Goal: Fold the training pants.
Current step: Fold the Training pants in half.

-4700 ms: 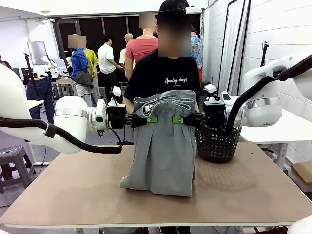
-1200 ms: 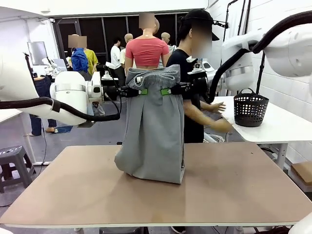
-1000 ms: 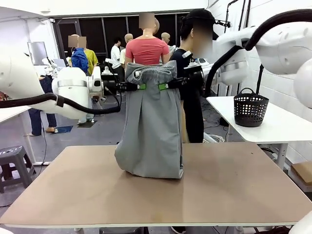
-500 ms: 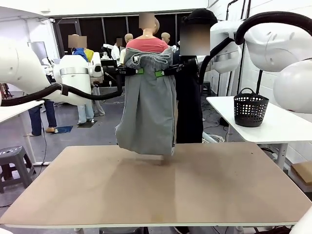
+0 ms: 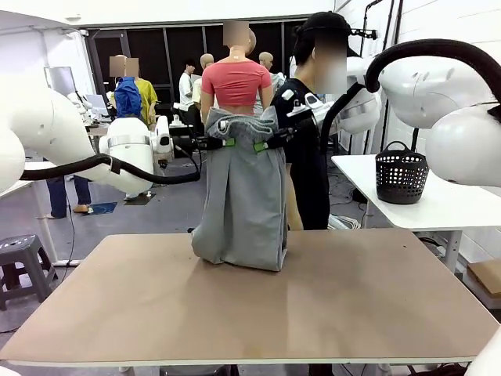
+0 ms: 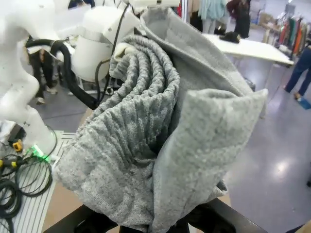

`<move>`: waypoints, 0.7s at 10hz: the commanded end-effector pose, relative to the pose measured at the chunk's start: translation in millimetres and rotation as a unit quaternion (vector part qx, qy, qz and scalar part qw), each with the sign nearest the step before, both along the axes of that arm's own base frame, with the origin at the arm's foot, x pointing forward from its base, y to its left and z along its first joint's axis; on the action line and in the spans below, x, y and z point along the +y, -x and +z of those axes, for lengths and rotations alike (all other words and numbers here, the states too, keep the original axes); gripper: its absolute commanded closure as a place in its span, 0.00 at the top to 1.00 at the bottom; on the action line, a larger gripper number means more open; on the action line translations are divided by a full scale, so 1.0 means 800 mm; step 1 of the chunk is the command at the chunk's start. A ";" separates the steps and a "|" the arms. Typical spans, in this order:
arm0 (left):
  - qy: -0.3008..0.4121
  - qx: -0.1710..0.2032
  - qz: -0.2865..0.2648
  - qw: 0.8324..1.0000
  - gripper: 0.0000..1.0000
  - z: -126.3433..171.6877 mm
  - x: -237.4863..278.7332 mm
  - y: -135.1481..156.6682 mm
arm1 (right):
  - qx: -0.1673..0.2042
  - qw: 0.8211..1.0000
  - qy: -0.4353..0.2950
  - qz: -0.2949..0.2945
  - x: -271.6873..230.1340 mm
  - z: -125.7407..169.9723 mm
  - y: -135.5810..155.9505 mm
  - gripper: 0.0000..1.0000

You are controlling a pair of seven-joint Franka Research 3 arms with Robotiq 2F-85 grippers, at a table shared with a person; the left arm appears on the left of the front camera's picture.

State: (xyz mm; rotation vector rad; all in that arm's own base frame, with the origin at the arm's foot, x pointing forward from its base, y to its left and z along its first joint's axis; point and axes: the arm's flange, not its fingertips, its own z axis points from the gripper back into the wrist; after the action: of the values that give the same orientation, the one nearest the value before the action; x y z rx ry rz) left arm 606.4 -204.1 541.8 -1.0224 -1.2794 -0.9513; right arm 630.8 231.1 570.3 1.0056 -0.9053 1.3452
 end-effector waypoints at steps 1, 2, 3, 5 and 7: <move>0.037 0.007 -0.005 0.999 0.00 0.001 0.024 0.025 | 0.034 0.999 -0.004 -0.004 -0.023 -0.035 0.023 0.00; 0.033 0.040 -0.016 0.999 0.00 -0.009 0.027 0.049 | 0.071 0.997 -0.030 -0.027 -0.027 -0.054 0.036 0.00; 0.029 0.076 -0.019 0.996 0.00 -0.018 0.035 0.065 | 0.102 0.993 -0.040 -0.042 -0.029 -0.074 0.045 0.00; 0.024 0.132 -0.058 0.989 0.00 -0.050 0.037 0.096 | 0.186 0.979 -0.049 -0.070 -0.041 -0.107 0.067 0.00; 0.035 0.177 -0.065 0.981 0.00 -0.095 0.040 0.116 | 0.250 0.962 -0.072 -0.087 -0.051 -0.134 0.094 0.00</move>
State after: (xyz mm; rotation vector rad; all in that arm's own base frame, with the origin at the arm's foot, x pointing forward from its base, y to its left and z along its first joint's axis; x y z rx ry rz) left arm 518.6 -197.4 461.1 -1.2511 -0.9751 -0.8264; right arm 565.6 217.0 464.6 1.2722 -0.6990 0.9211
